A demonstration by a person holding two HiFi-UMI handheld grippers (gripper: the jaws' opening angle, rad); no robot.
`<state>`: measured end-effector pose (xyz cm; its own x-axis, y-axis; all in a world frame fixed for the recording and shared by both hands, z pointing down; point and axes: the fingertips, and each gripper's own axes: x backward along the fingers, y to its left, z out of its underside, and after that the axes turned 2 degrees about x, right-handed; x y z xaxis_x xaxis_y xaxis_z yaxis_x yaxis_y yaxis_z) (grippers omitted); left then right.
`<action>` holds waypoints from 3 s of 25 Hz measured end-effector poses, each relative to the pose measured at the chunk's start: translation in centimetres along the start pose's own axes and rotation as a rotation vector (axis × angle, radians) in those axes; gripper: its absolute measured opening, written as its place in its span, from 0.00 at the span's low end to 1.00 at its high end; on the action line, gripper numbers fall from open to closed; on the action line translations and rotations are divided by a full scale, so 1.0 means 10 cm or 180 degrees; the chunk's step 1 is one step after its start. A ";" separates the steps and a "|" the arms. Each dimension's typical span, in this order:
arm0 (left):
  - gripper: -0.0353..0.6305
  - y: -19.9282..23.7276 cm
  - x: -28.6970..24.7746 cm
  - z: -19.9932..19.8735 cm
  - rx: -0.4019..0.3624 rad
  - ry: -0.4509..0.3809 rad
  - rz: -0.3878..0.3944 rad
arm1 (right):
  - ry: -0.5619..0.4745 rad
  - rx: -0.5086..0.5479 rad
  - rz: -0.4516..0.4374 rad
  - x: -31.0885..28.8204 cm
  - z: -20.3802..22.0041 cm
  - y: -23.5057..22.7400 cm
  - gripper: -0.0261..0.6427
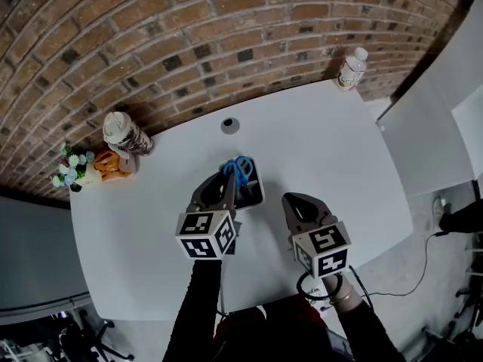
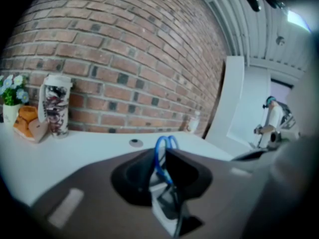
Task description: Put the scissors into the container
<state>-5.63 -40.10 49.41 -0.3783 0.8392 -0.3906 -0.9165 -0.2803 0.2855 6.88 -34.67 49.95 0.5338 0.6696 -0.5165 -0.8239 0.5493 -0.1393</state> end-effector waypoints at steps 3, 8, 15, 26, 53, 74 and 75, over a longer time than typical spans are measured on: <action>0.16 0.01 -0.02 0.03 -0.0016 0.0037 -0.0041 | 0.0000 -0.0017 0.0011 0.01 0.00 -0.01 0.05; 0.22 0.06 -0.02 0.07 -0.0022 0.0103 -0.0157 | -0.0004 -0.0030 0.0011 0.02 0.02 -0.02 0.05; 0.22 0.09 0.10 0.10 0.0055 0.0101 -0.0292 | -0.0030 -0.0046 0.0004 0.09 0.04 0.02 0.05; 0.21 -0.06 0.41 0.25 0.0059 0.0147 -0.0203 | -0.0068 -0.0043 0.0056 0.29 0.10 0.22 0.05; 0.06 -0.31 1.59 0.53 -0.0115 0.0111 0.0118 | -0.0291 -0.0049 0.0216 0.94 0.21 0.99 0.05; 0.06 -0.34 2.56 0.70 -0.0233 -0.0012 0.0267 | -0.0501 -0.0029 0.0349 1.42 0.34 1.58 0.05; 0.06 -0.34 2.60 0.71 -0.0232 -0.0021 0.0269 | -0.0513 -0.0030 0.0364 1.44 0.35 1.60 0.05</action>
<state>-11.47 -14.05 44.48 -0.4540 0.8142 -0.3619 -0.8885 -0.3831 0.2527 2.06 -14.51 43.25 0.4594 0.7992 -0.3875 -0.8823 0.4608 -0.0958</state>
